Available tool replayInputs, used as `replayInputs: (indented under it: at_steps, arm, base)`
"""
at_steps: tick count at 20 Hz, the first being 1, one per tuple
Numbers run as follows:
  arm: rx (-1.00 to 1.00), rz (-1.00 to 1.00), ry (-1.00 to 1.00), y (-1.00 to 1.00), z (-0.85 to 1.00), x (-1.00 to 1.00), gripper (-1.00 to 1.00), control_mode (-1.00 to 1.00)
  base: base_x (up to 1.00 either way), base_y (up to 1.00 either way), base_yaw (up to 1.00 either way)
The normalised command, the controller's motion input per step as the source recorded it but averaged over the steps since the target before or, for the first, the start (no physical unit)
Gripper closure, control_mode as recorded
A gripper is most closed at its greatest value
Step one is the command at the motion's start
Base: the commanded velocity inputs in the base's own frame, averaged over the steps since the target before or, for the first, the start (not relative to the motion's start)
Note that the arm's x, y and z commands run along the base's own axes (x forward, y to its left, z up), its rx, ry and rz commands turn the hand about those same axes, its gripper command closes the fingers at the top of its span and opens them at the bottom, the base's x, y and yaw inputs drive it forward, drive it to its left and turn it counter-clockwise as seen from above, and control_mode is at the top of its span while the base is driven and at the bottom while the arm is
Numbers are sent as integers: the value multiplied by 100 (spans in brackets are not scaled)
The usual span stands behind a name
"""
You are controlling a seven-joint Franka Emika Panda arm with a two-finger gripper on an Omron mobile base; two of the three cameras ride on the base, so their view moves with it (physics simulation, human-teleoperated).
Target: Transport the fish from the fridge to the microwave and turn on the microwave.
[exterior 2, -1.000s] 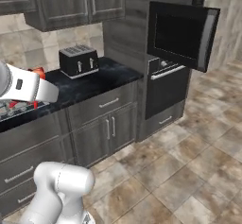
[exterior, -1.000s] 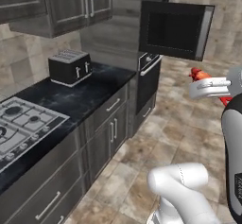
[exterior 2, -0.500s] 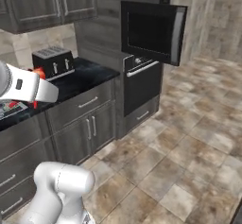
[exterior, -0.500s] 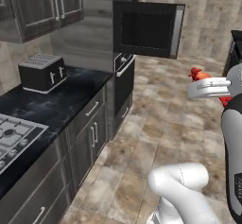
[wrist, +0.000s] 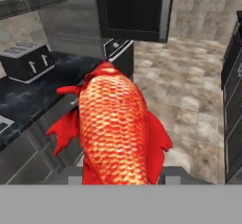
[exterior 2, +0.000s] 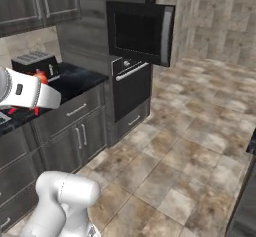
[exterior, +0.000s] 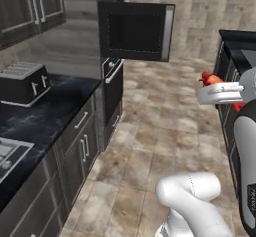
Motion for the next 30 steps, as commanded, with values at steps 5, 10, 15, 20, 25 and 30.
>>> replayInputs:
  at_steps: [5, 10, 15, 20, 25, 30]
  arm:
    - [0, 0, 0, 0, 0, 0, 100, 100]
    - [0, 0, 0, 0, 0, 0, 100, 100]
    - [0, 0, 0, 0, 0, 0, 100, 100]
    - [0, 0, 0, 0, 0, 0, 100, 100]
    - [0, 0, 0, 0, 0, 0, 100, 100]
    - [0, 0, 0, 0, 0, 0, 100, 100]
  base:
    - [55, -3, -23]
    - [70, -19, -21]
    - [81, -23, -20]
    - [82, -26, -21]
    - [78, -23, -22]
    - [75, -22, -21]
